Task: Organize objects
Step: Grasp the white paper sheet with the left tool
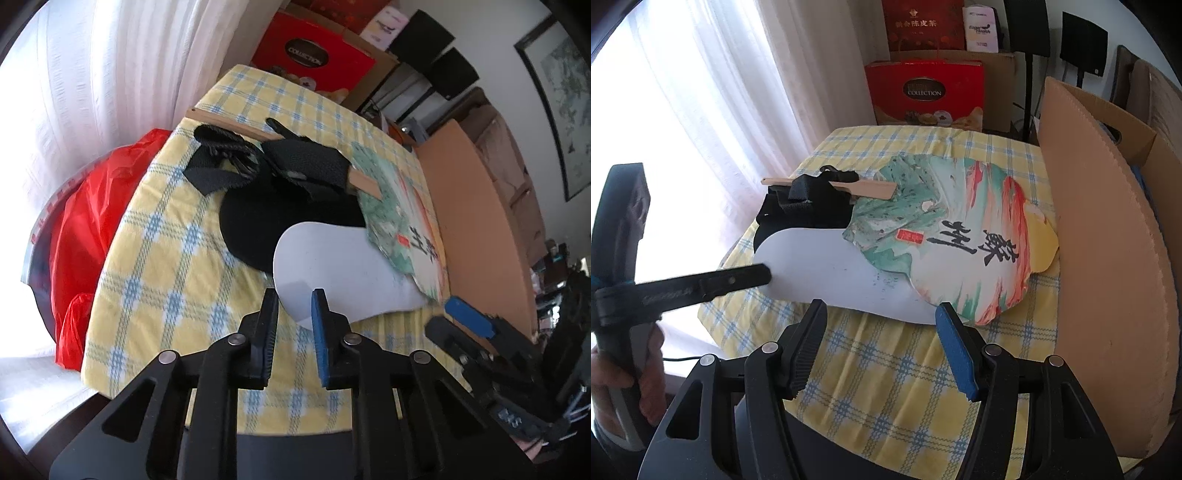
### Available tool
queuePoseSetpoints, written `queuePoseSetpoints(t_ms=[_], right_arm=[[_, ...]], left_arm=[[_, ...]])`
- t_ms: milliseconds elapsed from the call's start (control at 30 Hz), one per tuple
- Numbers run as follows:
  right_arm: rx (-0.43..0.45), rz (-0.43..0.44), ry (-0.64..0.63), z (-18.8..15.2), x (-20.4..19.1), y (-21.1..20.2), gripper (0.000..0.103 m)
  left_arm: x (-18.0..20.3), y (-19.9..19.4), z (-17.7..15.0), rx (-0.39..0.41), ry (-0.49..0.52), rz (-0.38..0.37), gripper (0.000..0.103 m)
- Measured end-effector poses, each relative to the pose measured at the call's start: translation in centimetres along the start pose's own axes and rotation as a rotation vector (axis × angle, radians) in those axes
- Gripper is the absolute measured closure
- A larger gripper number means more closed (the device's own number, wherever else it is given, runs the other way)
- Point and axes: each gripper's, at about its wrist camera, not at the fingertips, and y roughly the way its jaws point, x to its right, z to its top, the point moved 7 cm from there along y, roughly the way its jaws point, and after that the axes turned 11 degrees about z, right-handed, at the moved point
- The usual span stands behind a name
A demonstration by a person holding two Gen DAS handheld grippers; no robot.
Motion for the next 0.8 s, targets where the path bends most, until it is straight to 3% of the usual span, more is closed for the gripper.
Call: queuePoseSetpoints(t_ms=[333, 400, 667, 800], right_arm=[[-0.052, 0.039, 0.106, -2.0, 0.6, 1.8, 0.04], [-0.057, 0.053, 0.147, -2.2, 0.9, 2.2, 0.044], [0.0, 0.174, 0.307, -2.5, 1.2, 2.4, 0.047], [0.0, 0.167, 0.309, -2.7, 1.3, 2.1, 0.048]], left_arm=[[1.3, -0.4, -3.4, -0.052, 0.048, -0.059, 0.088], [1.5, -0.4, -3.7, -0.057, 0.056, -0.061, 0.088], [2.9, -0.2, -5.3, -0.119, 0.078, -0.13, 0.088], [2.2, -0.5, -5.0, -0.113, 0.053, -0.128, 0.088]])
